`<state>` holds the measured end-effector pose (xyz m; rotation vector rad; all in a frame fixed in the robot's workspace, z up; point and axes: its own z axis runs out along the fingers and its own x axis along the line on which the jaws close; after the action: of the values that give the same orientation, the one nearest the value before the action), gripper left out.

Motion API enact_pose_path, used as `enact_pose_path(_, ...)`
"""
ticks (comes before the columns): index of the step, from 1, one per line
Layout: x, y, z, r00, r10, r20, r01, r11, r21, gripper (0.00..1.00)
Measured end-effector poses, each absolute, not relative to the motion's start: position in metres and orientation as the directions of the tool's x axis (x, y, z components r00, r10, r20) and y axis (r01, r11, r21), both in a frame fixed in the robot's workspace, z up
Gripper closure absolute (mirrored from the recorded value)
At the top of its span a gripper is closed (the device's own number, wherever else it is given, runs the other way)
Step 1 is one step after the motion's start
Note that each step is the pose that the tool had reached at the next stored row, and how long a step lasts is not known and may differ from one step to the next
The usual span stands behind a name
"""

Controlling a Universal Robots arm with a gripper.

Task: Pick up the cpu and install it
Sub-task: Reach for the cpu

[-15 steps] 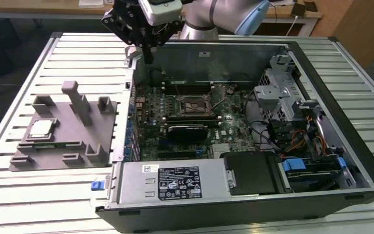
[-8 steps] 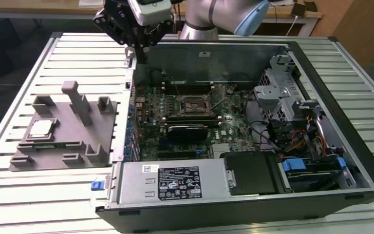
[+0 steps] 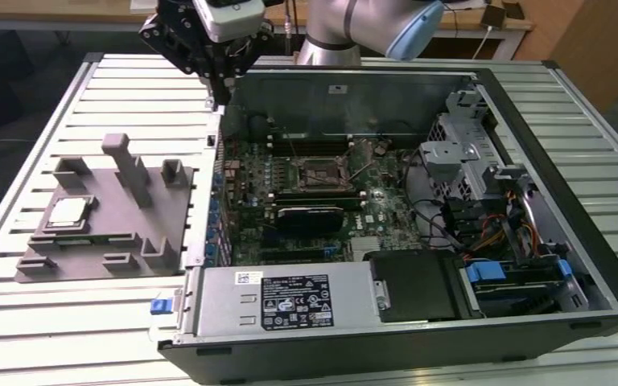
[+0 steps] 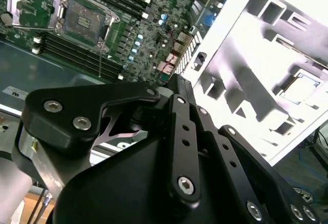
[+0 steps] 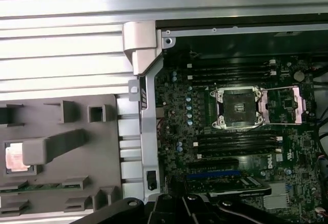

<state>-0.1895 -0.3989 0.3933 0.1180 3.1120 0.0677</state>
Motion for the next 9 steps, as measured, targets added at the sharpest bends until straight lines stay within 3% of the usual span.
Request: enact_pose_path(9, -0.206, -0.399, 0.393, -0.997, 0.076, -0.025, 0.075, 0.996, 0.044, 0.89)
